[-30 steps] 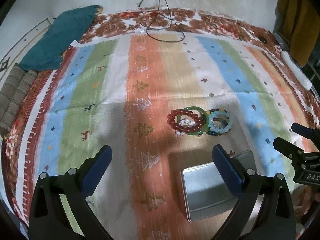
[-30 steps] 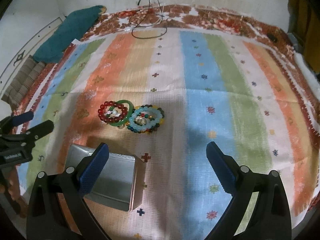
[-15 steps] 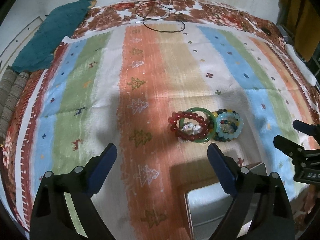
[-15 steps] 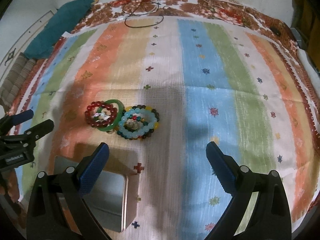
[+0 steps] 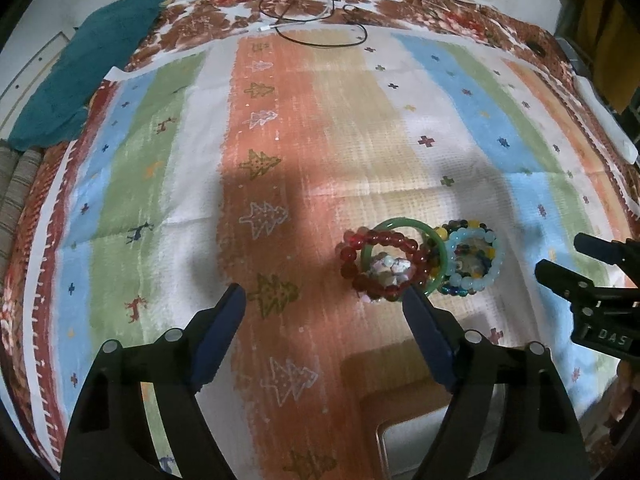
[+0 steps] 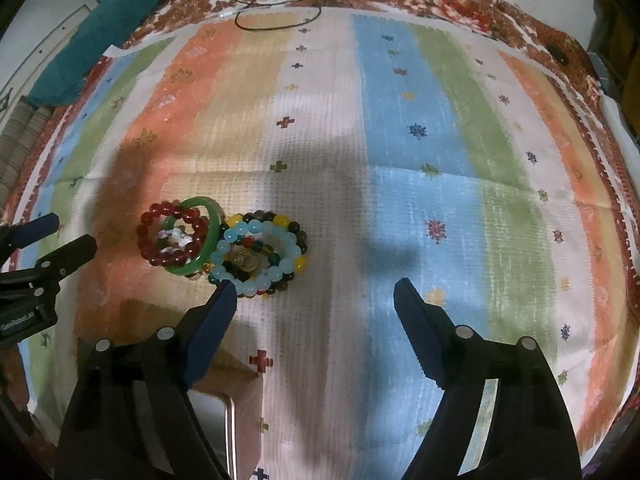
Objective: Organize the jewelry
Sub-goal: 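Lower left gripper over red bead bracelet while right gripper nears light blue bracelet, then close left gripper on red bead bracelet while right gripper closes on light blue bracelet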
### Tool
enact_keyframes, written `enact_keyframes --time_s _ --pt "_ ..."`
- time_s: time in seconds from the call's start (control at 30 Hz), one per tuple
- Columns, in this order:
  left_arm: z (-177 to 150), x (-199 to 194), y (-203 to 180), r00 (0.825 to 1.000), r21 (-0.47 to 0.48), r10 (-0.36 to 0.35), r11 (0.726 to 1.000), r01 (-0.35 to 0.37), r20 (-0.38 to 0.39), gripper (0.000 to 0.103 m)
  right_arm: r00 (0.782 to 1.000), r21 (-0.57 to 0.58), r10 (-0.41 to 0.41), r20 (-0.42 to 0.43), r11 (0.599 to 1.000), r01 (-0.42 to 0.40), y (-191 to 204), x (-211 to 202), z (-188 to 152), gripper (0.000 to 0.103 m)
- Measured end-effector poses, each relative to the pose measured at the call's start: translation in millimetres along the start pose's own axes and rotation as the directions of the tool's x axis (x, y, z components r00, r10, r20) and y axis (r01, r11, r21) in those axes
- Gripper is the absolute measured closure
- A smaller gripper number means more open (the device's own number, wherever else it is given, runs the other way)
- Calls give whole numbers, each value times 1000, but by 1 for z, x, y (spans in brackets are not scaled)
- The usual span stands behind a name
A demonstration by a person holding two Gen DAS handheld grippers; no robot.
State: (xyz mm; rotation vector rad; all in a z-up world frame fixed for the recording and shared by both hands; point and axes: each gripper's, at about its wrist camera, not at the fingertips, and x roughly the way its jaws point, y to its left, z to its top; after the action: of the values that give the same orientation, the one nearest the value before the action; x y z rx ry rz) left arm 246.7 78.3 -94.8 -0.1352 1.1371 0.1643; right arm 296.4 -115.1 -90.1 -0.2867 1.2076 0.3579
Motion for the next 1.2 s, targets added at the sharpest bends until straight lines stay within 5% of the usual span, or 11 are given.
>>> enact_keyframes --time_s 0.77,1.03,1.2 --pt "20 58 -3 994 0 -46 999 46 -102 50 996 -6 19 -87 1000 -20 6 48 22 54" --pt "22 72 -7 987 -12 -100 995 99 -127 59 993 -22 33 -116 999 -36 11 61 25 80" --pt "22 80 -8 985 -22 -98 995 96 -141 88 992 -40 36 -119 998 -41 16 64 22 89"
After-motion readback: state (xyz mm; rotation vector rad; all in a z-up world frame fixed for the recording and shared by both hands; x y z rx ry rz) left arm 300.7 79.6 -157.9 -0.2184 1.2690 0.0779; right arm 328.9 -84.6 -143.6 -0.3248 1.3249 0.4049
